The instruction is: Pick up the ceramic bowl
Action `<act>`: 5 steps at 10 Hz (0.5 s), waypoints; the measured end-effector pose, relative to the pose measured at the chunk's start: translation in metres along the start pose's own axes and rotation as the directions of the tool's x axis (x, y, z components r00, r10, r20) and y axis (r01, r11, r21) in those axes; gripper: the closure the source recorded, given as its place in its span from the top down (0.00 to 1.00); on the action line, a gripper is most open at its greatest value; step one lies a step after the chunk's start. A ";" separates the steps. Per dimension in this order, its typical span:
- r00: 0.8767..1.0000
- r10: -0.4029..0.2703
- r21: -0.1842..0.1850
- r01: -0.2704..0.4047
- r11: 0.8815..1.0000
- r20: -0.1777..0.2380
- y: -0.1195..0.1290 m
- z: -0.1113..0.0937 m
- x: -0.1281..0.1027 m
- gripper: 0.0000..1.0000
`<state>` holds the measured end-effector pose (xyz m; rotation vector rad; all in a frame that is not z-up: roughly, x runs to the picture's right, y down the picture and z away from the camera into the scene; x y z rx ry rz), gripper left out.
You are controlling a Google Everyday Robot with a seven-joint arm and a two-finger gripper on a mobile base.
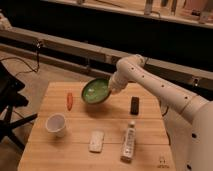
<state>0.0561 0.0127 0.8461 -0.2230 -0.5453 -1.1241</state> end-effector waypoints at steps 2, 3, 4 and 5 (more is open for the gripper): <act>1.000 -0.002 0.004 0.002 1.000 0.002 -0.005 -0.003 0.002 0.00; 1.000 0.000 0.003 0.000 1.000 0.000 -0.004 -0.005 0.003 0.00; 1.000 0.000 0.001 0.000 1.000 0.000 -0.004 -0.007 0.005 0.00; 1.000 -0.002 0.000 0.002 1.000 0.000 -0.006 -0.008 0.006 0.00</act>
